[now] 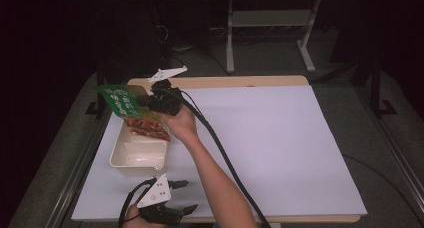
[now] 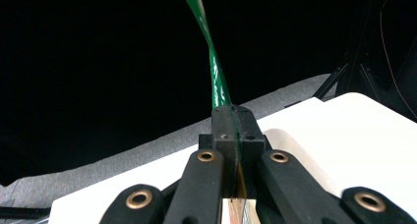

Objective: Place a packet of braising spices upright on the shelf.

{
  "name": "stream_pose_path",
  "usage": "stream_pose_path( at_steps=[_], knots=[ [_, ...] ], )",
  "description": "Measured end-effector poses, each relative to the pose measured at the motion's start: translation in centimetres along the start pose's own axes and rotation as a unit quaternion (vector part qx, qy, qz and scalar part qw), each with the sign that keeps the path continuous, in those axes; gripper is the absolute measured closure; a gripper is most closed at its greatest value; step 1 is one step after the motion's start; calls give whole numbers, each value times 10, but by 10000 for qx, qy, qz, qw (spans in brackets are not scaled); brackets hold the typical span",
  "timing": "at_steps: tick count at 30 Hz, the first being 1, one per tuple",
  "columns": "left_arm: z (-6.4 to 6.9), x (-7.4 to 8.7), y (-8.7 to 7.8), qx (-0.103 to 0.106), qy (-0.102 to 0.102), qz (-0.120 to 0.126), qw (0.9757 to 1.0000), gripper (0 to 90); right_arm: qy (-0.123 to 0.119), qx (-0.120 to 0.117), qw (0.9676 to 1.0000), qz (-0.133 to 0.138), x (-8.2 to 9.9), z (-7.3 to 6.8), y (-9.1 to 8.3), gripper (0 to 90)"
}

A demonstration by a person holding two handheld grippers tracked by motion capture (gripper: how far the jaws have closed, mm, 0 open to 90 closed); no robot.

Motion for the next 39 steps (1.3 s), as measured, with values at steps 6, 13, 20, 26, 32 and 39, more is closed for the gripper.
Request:
stream_pose_path(
  at_steps=[6,13,20,26,32,39],
  knots=[
    [1,0,1,23,7,-27,10000,287,214,10,9997,154,1,2,4,897],
    [2,-1,1,31,28,-23,10000,287,243,61,9996,147,2,0,7,897],
    [2,-1,2,41,55,-20,10000,287,483,253,9983,199,6,10,9,897],
    [3,-1,1,43,50,-14,10000,286,508,361,9980,39,16,15,17,896],
    [2,-1,1,32,34,8,10000,286,541,176,9983,147,26,24,10,893],
    [2,-1,1,44,47,11,10000,286,479,75,9987,134,31,27,7,892]
  ],
)
Point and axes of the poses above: each handheld gripper's, and its own axes: y roughly forward along the jaws, x roughly out of its underside, z roughly to its right, the point moved 1 cm from there along y, roughly forward along the jaws, and after that the axes turned 8 degrees about -x, right-handed, at the moved point
